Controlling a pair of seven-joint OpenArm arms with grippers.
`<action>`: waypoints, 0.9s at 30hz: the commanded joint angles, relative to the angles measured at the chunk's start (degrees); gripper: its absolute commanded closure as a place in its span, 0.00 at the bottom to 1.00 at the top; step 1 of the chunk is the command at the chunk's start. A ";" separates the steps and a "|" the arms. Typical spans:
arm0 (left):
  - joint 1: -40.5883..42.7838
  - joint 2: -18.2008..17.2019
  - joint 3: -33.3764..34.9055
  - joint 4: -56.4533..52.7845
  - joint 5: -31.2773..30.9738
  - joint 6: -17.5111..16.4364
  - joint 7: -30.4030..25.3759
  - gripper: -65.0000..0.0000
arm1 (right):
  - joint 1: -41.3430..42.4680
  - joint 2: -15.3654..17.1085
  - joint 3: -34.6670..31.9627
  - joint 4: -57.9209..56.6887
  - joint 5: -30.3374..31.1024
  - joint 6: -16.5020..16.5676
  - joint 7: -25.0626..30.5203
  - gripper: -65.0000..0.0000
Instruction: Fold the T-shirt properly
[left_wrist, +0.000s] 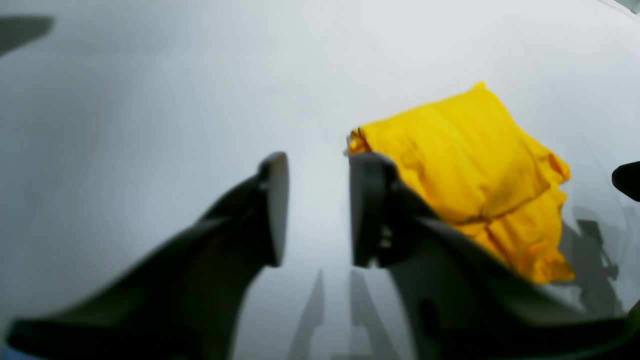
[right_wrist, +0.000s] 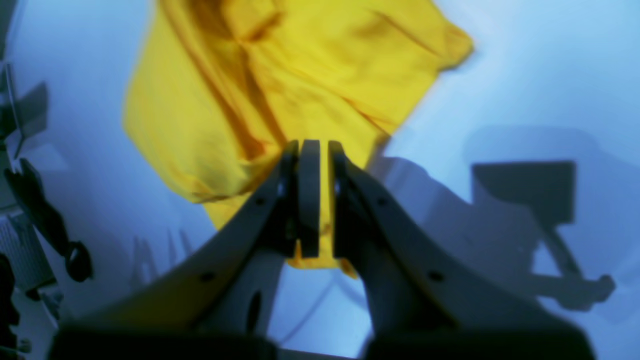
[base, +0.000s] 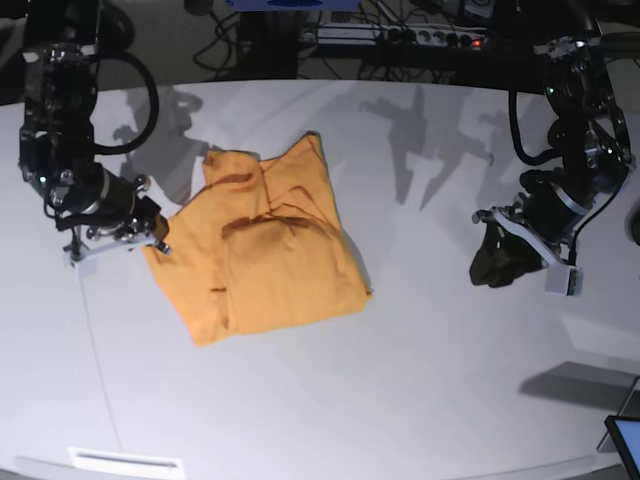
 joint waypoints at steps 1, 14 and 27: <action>-0.37 -0.80 -0.44 1.10 -0.72 0.07 -1.36 0.87 | -0.10 1.38 0.99 1.27 0.57 0.24 1.49 0.94; 2.71 -0.62 -1.58 3.47 3.06 0.07 -7.07 0.93 | -9.77 7.19 9.78 1.97 0.66 0.32 7.29 0.94; 15.19 -0.80 -1.58 3.74 3.24 -0.01 -25.27 0.93 | -17.69 6.66 30.44 2.41 0.66 10.17 7.38 0.94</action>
